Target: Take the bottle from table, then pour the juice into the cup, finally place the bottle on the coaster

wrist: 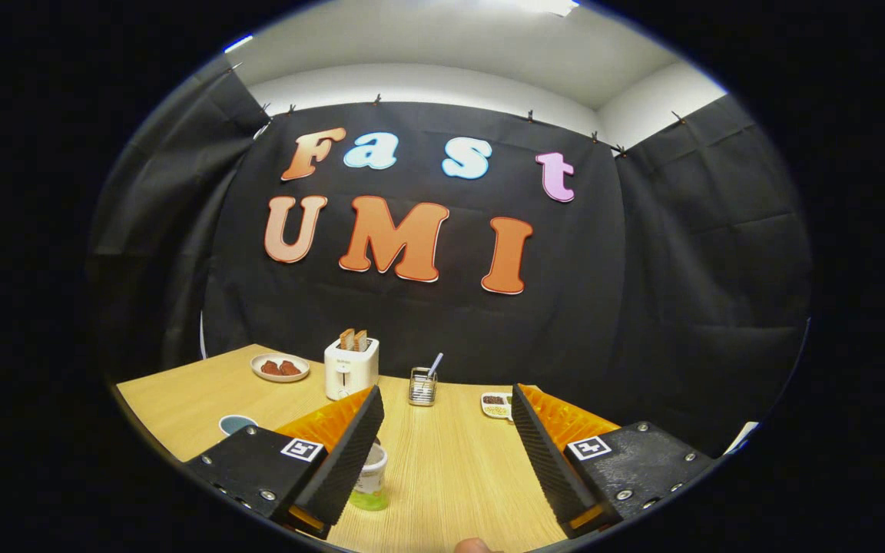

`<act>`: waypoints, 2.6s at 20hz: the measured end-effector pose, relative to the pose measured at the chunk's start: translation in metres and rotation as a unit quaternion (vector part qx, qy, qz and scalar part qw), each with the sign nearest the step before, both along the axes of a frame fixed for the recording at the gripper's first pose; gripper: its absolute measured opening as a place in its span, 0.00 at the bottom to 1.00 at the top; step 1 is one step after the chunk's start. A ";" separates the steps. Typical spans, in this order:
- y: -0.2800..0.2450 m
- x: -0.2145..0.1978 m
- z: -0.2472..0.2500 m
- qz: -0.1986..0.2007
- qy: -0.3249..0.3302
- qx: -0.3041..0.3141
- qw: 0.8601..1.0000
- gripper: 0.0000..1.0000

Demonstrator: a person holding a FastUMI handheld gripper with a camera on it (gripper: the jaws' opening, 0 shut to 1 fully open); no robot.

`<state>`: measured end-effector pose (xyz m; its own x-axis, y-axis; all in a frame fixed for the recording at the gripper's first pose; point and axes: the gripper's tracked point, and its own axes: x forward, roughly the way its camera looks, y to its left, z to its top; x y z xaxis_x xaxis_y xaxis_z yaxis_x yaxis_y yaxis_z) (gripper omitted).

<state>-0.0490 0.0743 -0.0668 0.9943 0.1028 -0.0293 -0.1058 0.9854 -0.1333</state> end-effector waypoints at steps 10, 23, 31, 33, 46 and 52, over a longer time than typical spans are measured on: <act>0.040 -0.005 -0.104 0.039 0.073 0.055 0.995 0.99; 0.055 0.015 -0.194 0.022 0.151 0.114 0.982 0.99; 0.075 0.038 -0.207 0.028 0.166 0.114 0.979 0.88; 0.080 0.045 -0.212 0.026 0.175 0.123 0.977 0.82; 0.108 0.044 -0.198 0.038 0.172 0.023 0.984 0.53; 0.130 0.047 -0.169 0.047 0.136 -0.092 0.985 0.53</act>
<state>-0.0018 0.2046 -0.2359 0.9333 0.1618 -0.3205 -0.2519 0.9313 -0.2633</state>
